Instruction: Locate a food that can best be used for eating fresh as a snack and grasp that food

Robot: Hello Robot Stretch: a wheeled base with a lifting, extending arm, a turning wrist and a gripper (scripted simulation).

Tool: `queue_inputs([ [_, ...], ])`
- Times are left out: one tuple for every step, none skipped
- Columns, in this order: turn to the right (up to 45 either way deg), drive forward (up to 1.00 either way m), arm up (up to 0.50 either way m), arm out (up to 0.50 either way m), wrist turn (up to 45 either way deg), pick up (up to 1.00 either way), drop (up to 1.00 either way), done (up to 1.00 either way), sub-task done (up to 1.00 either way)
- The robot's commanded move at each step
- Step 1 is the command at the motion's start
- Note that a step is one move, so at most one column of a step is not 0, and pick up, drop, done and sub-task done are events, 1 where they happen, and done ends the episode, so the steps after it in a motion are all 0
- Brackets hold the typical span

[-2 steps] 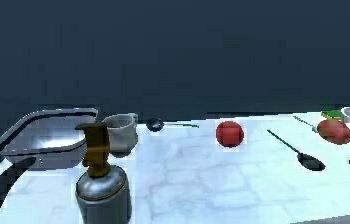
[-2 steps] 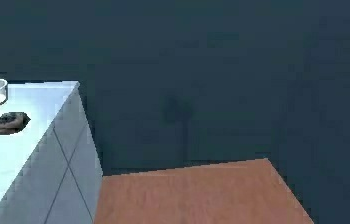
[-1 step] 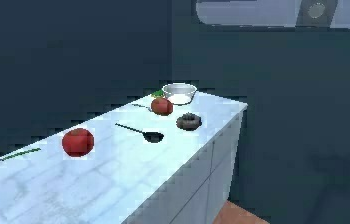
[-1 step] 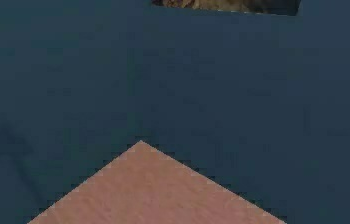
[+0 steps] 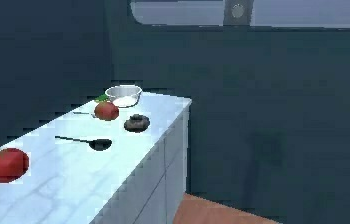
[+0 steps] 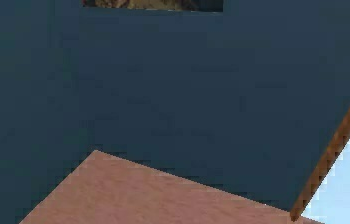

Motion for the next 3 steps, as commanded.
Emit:
queue_inputs([
  [0.0, 0.40, 0.00, 0.00, 0.0, 0.00, 0.00, 0.00, 0.00],
  [-45.0, 0.00, 0.00, 0.00, 0.0, 0.00, 0.00, 0.00, 0.00],
  [-45.0, 0.00, 0.00, 0.00, 0.0, 0.00, 0.00, 0.00, 0.00],
])
